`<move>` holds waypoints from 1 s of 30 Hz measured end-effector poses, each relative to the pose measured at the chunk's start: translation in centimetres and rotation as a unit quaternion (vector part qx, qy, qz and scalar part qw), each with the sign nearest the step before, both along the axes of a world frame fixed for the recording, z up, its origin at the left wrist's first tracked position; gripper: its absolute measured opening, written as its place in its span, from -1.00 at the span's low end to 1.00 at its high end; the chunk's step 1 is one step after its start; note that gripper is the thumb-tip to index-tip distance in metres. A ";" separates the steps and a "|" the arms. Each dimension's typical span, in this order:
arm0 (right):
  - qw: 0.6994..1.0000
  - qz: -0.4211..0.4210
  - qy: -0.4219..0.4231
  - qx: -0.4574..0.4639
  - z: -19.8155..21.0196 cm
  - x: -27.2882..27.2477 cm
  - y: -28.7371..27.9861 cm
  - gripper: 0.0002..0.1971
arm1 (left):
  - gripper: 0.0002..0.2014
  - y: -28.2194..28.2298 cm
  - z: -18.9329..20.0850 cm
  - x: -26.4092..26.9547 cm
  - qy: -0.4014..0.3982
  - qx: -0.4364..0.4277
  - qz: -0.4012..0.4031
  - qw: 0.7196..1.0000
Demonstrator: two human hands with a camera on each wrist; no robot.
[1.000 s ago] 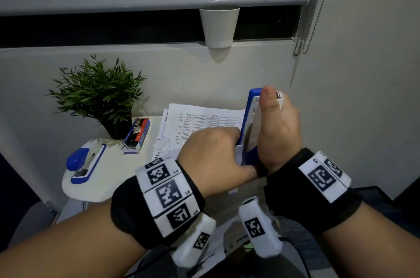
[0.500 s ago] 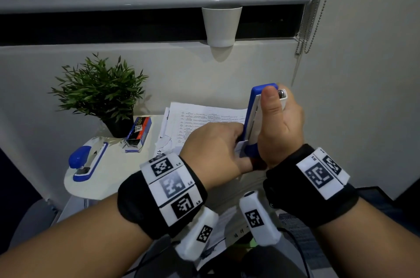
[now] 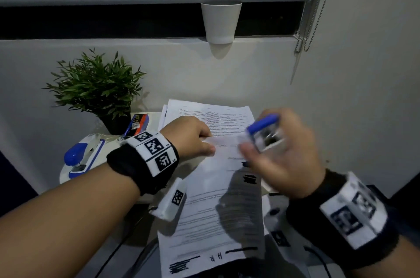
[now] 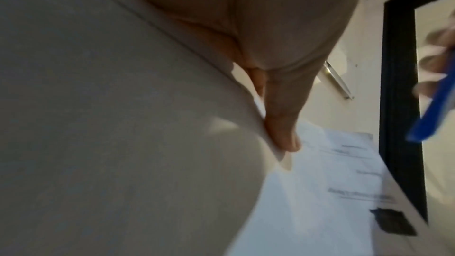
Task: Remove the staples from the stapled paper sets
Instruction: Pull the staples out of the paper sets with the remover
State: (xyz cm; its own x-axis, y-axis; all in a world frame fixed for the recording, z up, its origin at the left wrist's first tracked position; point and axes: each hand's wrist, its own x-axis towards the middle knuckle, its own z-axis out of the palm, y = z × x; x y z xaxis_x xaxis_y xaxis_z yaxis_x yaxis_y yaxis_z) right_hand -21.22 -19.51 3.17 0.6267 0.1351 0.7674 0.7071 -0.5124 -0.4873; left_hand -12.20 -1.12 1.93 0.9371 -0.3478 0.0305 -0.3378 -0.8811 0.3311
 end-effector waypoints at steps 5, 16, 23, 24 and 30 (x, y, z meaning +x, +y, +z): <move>0.885 -0.056 0.112 -0.448 -4.6 0.5 2.4 -0.57 | -0.73 -1.1 0.1 1.8 -0.053 0.049 0.005 0.997; 0.754 -0.023 0.330 -0.567 -9.3 1.5 0.8 -0.35 | -0.33 2.8 -3.8 1.2 0.033 0.176 0.032 0.983; 0.826 -0.107 0.408 -0.373 -7.4 3.5 -1.3 -0.44 | -0.78 3.3 -4.3 0.5 -0.038 0.120 0.044 0.991; 0.838 -0.133 0.409 -0.336 -7.0 4.0 -1.8 -0.48 | -0.78 3.3 -4.2 0.5 -0.061 0.102 0.042 0.992; 0.897 -0.261 0.339 -0.115 -3.7 6.0 -3.4 -0.54 | -0.63 3.8 -3.6 0.8 -0.174 0.054 0.007 0.983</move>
